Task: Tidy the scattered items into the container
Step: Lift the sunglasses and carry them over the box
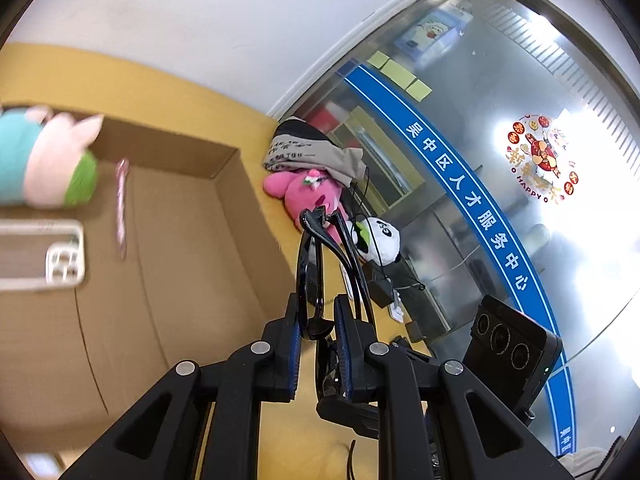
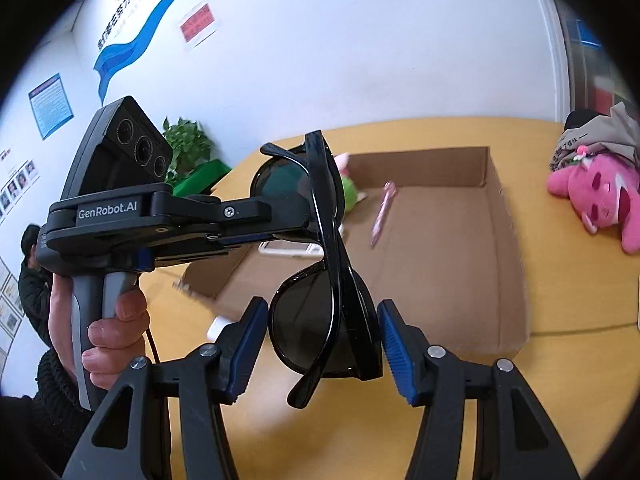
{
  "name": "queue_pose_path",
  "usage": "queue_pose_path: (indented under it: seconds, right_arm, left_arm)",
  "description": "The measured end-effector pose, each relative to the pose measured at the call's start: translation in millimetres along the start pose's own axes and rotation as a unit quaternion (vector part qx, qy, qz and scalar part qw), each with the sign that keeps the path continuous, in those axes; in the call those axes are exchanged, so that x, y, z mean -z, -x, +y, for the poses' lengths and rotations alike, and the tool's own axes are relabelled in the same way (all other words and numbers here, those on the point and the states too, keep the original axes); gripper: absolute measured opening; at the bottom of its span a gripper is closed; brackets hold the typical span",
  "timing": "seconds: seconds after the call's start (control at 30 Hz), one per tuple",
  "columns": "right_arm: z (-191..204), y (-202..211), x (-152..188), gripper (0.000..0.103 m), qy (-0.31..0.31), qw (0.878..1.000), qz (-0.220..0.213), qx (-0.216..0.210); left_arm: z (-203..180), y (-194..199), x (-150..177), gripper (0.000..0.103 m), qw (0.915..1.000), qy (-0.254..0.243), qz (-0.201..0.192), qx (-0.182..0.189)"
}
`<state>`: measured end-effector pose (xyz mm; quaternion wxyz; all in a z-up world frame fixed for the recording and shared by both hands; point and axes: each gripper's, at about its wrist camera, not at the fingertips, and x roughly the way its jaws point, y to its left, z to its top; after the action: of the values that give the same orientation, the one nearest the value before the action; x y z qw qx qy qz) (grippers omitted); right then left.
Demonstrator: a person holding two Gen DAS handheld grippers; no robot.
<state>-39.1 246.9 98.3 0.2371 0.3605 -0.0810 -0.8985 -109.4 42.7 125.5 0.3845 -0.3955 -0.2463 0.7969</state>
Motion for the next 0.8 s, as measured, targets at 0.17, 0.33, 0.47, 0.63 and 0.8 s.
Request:
queue_pose_path:
  seconds: [0.17,0.33,0.47,0.63,0.8]
  right_arm:
    - [-22.6,-12.8,-31.7,0.055,-0.008,1.000,-0.003,0.010]
    - [-49.9,-33.4,-65.3,0.055,-0.023,1.000,0.003,0.019]
    - [-76.0,-60.2,-89.1,0.055,-0.037,0.999,0.015,0.025]
    - [-105.2,-100.9,-109.7,0.055,-0.056,0.997,0.039,0.039]
    - [-135.5,-139.5,-120.5,0.055,-0.088,0.993,0.066,0.039]
  left_arm:
    - [2.6,-24.0,-43.3,0.016,0.9998,-0.014,0.011,0.004]
    - [18.9,-55.6,-89.3,0.015,0.9994,-0.020,0.026,0.011]
    - [38.7,-81.3,-119.7,0.015,0.9990,-0.016,0.041,0.012]
    - [69.1,-115.1,-151.7,0.011,0.9978,-0.008,0.066,0.007]
    - [100.5,-147.9,-166.9,0.011,0.9960,0.001,0.089,-0.008]
